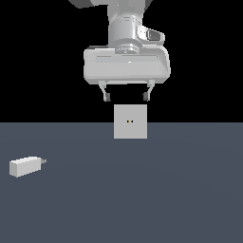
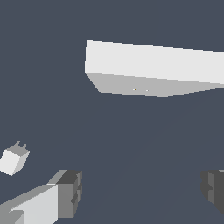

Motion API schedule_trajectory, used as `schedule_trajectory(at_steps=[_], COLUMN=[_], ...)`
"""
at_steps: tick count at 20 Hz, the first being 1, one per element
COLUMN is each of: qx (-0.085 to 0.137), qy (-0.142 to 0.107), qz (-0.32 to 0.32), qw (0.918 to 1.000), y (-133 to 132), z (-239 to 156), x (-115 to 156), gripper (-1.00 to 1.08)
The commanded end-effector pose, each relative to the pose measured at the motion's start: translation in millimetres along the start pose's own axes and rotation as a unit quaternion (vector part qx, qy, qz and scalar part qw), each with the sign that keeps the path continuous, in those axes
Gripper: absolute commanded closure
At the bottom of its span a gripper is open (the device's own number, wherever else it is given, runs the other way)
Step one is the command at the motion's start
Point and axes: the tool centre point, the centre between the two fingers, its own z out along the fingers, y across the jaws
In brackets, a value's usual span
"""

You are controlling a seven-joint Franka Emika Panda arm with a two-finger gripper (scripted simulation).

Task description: Plug the charger into the wall socket.

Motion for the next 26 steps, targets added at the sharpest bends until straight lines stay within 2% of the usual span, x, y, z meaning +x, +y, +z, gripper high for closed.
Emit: schedule_trajectory(at_steps=[1,12,26], qx=[0.000,-0.002,-0.009], qy=[0.000,0.018,0.081], qz=[0.000,0.018,0.080], qw=[1.0000,0.9997,0.9934], y=[0,-15,-70], z=[0,5,28], x=[0,-9,-35], gripper=[-0.92,-0.92,-0.92])
